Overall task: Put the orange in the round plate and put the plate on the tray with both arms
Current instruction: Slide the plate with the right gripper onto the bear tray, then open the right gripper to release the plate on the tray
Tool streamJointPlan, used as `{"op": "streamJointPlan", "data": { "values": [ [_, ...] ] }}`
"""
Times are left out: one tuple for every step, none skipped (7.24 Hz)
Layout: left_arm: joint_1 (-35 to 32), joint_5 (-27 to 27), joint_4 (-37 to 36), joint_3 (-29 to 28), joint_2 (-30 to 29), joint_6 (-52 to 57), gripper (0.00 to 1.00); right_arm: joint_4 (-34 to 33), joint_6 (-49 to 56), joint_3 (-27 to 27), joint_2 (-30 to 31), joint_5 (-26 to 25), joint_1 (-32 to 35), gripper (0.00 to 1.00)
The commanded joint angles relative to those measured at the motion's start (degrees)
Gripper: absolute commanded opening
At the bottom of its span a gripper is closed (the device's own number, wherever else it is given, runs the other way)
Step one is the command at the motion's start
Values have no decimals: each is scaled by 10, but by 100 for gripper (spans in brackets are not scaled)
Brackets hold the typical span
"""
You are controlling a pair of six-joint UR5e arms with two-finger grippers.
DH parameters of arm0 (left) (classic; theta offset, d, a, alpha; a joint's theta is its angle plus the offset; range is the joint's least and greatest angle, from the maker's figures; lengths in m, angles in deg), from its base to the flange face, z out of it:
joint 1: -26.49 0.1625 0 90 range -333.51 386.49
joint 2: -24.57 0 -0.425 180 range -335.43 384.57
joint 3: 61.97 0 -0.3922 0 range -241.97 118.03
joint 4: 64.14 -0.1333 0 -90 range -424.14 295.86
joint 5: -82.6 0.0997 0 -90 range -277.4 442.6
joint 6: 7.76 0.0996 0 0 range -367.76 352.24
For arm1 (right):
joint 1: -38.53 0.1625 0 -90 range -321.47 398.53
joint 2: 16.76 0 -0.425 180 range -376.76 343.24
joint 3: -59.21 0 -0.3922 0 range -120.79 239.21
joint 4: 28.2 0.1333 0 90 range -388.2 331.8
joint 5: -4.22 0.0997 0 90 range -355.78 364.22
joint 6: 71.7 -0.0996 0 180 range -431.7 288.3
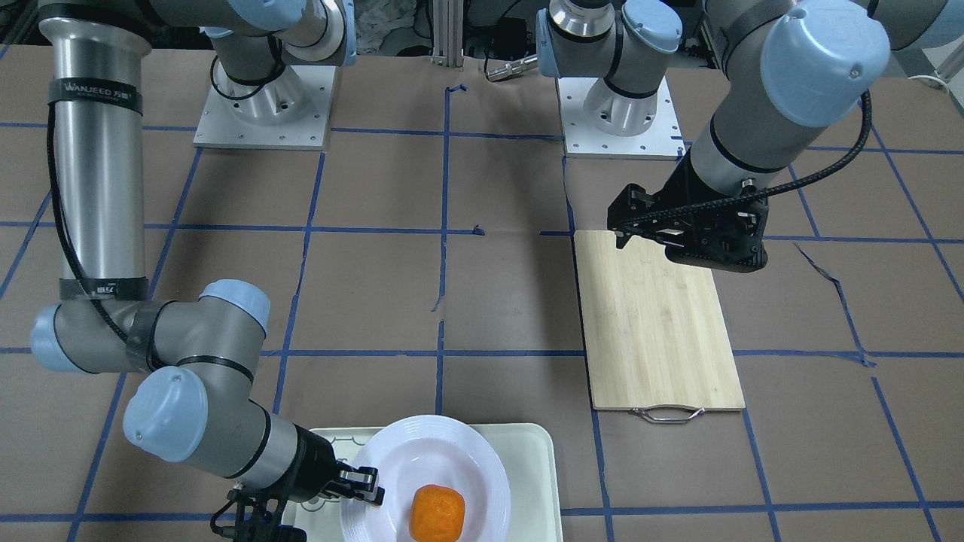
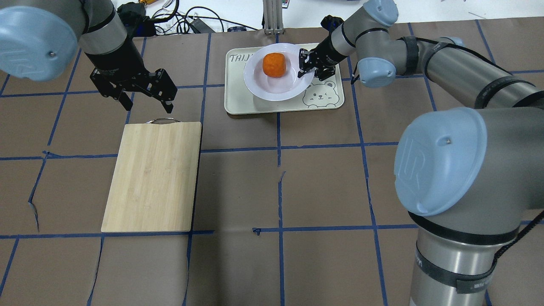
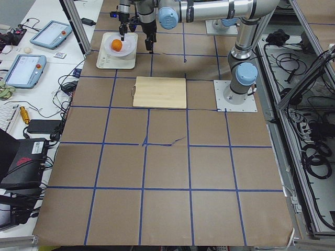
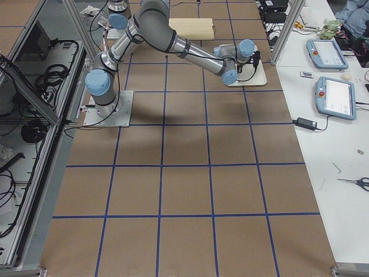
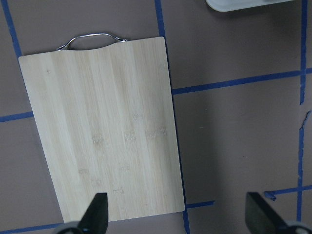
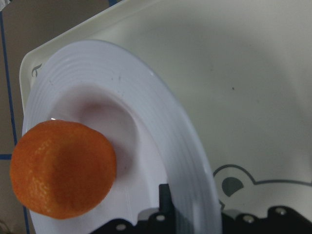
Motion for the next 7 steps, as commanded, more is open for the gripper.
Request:
{"op": "streamJointPlan", "data": {
  "values": [
    [0,1,0,1,-1,0,100,-2,-4,0,-1,-21,0,100],
    [0,0,0,0,0,0,100,4,-5,-5,8,-22,-2,100],
    [0,0,0,0,2,0,100,14,0,-7,29,-32,-6,100],
    [0,1,0,0,3,-1,100,85,17,-15,68,-47,-12,100],
    [-1,2,0,-1,4,-2,100,161,34,-25,105,-66,-18,100],
    [-1,2,0,-1,7,-6,100,261,49,-28,165,-123,-18,100],
    [-1,1,0,0,8,-17,100,331,133,-17,228,-204,-11,100]
  ]
}}
